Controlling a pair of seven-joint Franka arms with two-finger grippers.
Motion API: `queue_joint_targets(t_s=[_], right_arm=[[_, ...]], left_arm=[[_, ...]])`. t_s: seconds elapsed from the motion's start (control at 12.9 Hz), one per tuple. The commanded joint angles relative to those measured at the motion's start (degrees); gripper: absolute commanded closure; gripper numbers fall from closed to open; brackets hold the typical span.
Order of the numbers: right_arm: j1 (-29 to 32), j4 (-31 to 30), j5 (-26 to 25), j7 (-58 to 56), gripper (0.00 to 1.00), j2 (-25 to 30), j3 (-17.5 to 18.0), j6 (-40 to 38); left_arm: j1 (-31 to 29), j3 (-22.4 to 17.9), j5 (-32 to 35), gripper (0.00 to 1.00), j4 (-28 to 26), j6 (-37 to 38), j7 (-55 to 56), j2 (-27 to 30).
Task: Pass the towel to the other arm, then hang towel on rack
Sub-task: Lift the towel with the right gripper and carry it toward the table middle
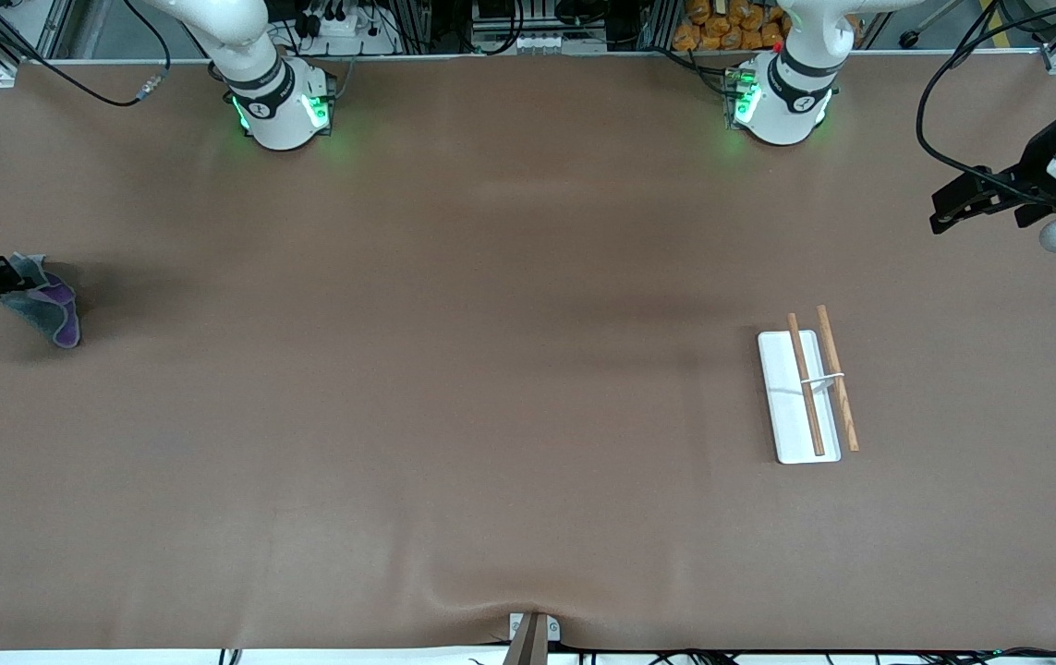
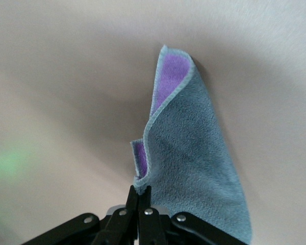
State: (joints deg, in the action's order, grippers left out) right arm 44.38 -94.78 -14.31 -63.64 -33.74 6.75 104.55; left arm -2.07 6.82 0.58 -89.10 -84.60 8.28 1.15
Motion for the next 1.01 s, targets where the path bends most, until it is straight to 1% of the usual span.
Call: queue_joint_targets(t_s=[0.0, 0.15, 0.46, 0.62, 0.93], right_arm=[[-1.92, 2.39, 0.86, 2.8, 1.0, 1.56, -0.07, -5.3], [-3.94, 3.54, 0.86, 6.76, 1.0, 3.14, -0.07, -9.88], [-7.28, 3.63, 1.3, 12.3, 1.0, 6.57, 0.02, -14.28], [-9.66, 4.25, 3.31, 15.73, 1.0, 8.07, -0.15, -17.79], [-14.14, 6.09, 5.6, 22.32, 1.0, 10.17, -0.07, -23.5]], left_arm=[[-0.04, -0.05, -0.14, 0.0, 0.33, 0.49, -0.9, -0.09], [-0.04, -0.05, -0.14, 0.0, 0.33, 0.4, -0.9, -0.09], [-0.04, -0.05, -0.14, 0.0, 0.42, 0.31, -0.9, -0.36], [-0.04, -0.05, -0.14, 0.0, 0.33, 0.31, -0.9, -0.44], [-0.04, -0.05, -0.14, 0.0, 0.51, 0.31, -0.9, -0.36]])
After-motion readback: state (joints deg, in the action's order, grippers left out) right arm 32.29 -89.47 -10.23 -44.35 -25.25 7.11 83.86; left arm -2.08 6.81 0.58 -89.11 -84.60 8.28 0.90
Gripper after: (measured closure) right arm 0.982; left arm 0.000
